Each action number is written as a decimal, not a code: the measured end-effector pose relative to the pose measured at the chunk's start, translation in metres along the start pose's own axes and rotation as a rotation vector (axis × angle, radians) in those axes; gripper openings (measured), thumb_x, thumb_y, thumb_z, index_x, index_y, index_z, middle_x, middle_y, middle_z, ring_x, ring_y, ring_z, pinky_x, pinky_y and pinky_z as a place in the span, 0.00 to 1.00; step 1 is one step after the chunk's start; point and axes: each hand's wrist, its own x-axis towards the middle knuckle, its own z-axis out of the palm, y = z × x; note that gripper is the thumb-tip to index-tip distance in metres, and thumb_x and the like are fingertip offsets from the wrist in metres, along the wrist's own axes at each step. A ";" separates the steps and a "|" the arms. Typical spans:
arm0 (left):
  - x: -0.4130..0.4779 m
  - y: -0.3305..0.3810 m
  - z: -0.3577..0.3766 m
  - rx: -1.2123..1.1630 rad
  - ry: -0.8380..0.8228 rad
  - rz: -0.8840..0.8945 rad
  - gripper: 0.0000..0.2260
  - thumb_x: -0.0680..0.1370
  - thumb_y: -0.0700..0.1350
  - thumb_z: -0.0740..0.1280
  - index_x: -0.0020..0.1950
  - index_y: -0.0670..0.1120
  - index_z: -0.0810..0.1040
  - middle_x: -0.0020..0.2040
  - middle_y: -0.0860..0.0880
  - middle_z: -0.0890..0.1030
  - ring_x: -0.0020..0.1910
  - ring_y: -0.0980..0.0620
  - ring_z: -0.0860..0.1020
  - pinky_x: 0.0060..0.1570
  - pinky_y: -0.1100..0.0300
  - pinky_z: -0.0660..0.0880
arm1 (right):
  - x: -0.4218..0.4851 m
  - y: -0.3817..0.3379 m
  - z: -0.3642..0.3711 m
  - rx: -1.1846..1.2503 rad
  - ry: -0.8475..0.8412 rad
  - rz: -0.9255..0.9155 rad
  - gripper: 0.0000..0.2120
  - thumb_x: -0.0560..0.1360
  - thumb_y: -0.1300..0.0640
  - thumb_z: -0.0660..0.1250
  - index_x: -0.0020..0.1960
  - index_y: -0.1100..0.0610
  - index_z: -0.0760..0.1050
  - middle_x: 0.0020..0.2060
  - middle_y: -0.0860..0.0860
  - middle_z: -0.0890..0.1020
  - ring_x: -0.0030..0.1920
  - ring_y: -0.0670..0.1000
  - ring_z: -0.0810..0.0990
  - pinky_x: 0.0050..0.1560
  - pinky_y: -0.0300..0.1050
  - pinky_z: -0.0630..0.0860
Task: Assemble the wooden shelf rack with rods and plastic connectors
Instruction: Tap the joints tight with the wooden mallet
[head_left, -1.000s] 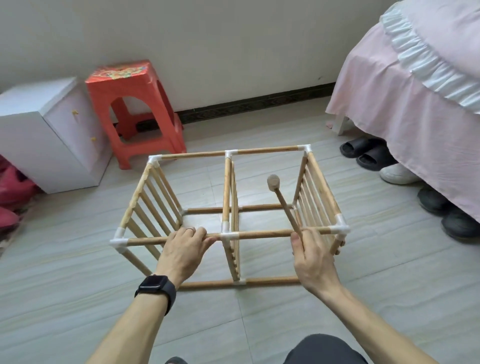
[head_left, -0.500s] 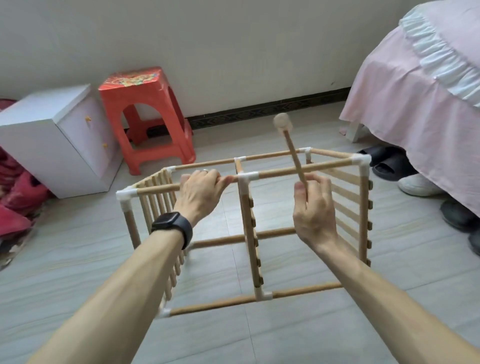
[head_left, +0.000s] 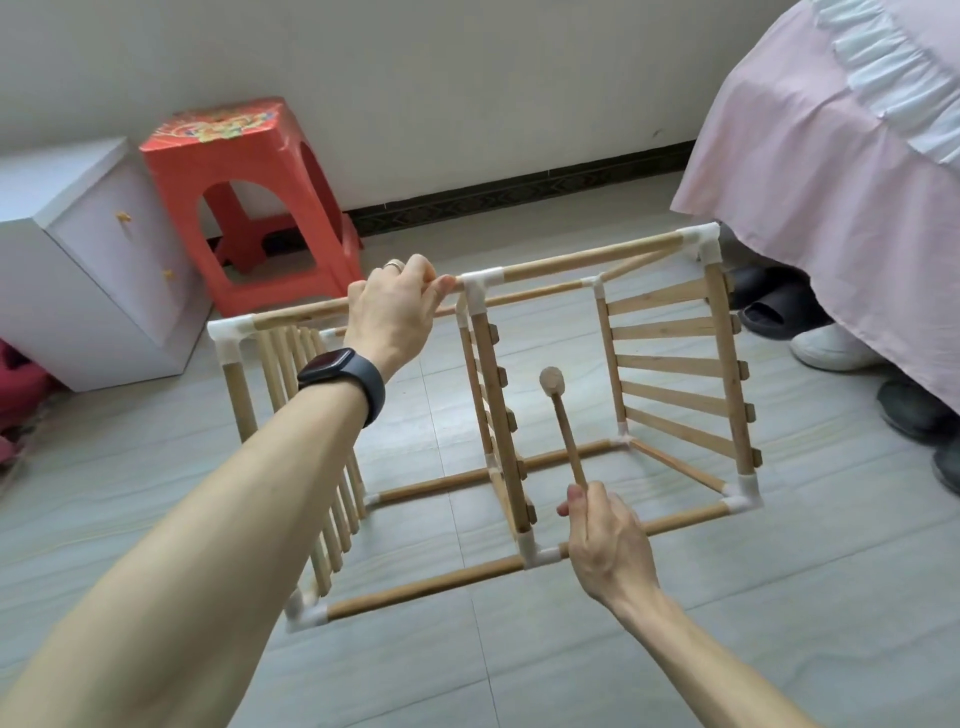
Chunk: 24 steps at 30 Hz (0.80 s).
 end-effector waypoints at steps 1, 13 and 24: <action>0.001 0.000 -0.001 -0.015 -0.008 -0.011 0.17 0.84 0.60 0.56 0.56 0.50 0.77 0.47 0.50 0.76 0.49 0.46 0.75 0.51 0.52 0.64 | 0.002 0.002 0.001 -0.030 -0.017 -0.011 0.26 0.81 0.37 0.41 0.45 0.52 0.70 0.38 0.43 0.81 0.41 0.49 0.80 0.43 0.51 0.74; -0.132 0.028 0.034 -0.037 -0.094 -0.140 0.08 0.82 0.54 0.59 0.48 0.53 0.75 0.45 0.51 0.77 0.47 0.48 0.75 0.43 0.57 0.66 | 0.030 -0.041 -0.004 -0.283 0.274 -0.206 0.16 0.83 0.49 0.51 0.39 0.53 0.64 0.17 0.51 0.70 0.18 0.59 0.68 0.31 0.44 0.58; -0.217 0.025 0.066 0.193 -0.492 -0.090 0.33 0.83 0.63 0.44 0.41 0.49 0.83 0.34 0.49 0.80 0.38 0.45 0.79 0.33 0.55 0.63 | 0.011 -0.034 -0.001 -0.246 0.207 -0.126 0.17 0.85 0.50 0.50 0.40 0.54 0.65 0.21 0.52 0.75 0.24 0.59 0.73 0.43 0.52 0.69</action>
